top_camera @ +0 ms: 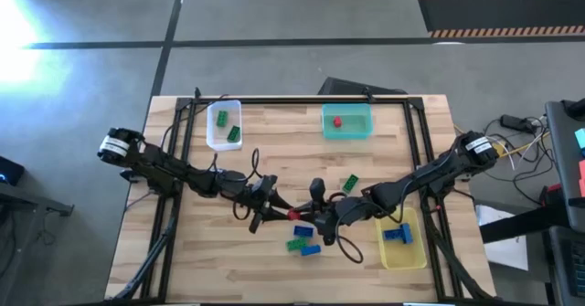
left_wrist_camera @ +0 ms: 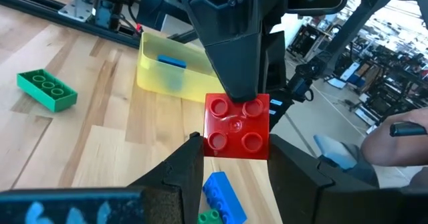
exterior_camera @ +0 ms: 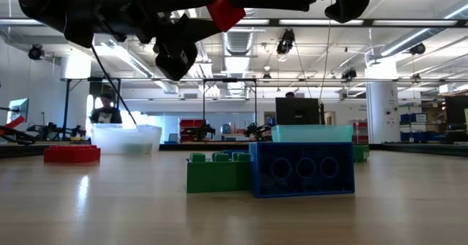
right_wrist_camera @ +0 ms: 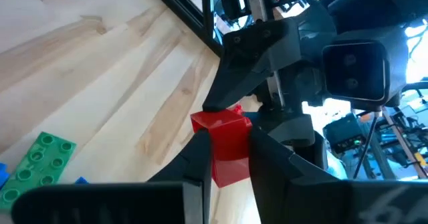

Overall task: Sort & place blocks by color
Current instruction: Put the red game piece into the green bin

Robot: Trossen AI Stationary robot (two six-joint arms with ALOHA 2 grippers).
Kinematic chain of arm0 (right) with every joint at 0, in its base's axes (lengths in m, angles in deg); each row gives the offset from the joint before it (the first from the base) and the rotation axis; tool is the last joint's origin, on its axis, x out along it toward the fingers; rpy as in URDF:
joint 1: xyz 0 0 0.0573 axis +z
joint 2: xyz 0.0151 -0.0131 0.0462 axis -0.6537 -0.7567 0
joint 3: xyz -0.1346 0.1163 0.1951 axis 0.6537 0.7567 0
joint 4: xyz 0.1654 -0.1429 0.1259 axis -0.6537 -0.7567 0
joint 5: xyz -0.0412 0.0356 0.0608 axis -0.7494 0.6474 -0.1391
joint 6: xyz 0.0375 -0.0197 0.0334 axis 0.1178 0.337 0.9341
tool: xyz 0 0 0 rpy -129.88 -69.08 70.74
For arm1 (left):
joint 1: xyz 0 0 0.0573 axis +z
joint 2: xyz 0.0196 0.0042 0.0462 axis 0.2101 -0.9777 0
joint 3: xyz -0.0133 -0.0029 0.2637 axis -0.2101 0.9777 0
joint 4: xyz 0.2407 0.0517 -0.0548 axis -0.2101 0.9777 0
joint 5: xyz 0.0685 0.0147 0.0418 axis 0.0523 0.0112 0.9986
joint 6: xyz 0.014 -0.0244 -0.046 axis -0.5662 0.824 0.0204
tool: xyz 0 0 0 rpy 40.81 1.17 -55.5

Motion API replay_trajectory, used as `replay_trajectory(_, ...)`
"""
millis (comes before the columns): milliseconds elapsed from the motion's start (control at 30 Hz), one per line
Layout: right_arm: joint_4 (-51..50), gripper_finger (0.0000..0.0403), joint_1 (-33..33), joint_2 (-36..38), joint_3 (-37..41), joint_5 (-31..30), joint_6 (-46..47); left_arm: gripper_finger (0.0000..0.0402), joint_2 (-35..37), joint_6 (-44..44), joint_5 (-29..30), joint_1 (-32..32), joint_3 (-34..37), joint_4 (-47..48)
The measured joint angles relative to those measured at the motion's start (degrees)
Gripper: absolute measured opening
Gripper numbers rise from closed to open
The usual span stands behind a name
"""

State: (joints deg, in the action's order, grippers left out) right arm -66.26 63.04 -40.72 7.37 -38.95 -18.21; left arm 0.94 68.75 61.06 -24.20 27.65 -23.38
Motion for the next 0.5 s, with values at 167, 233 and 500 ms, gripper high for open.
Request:
replay_trajectory(167,-0.05,0.0071,0.0,0.0,0.0,0.05,0.02,0.0125,0.0,-0.55,0.08,0.01,0.07,-0.18)
replay_trajectory(233,-0.03,0.0085,0.0,0.0,0.0,0.09,0.35,0.0125,0.0,-0.48,0.17,0.01,0.07,-0.28)
replay_trajectory(500,-0.48,0.0132,-0.07,-0.02,0.04,0.91,2.42,0.0126,0.0,-0.1,0.57,0.06,0.07,0.63)
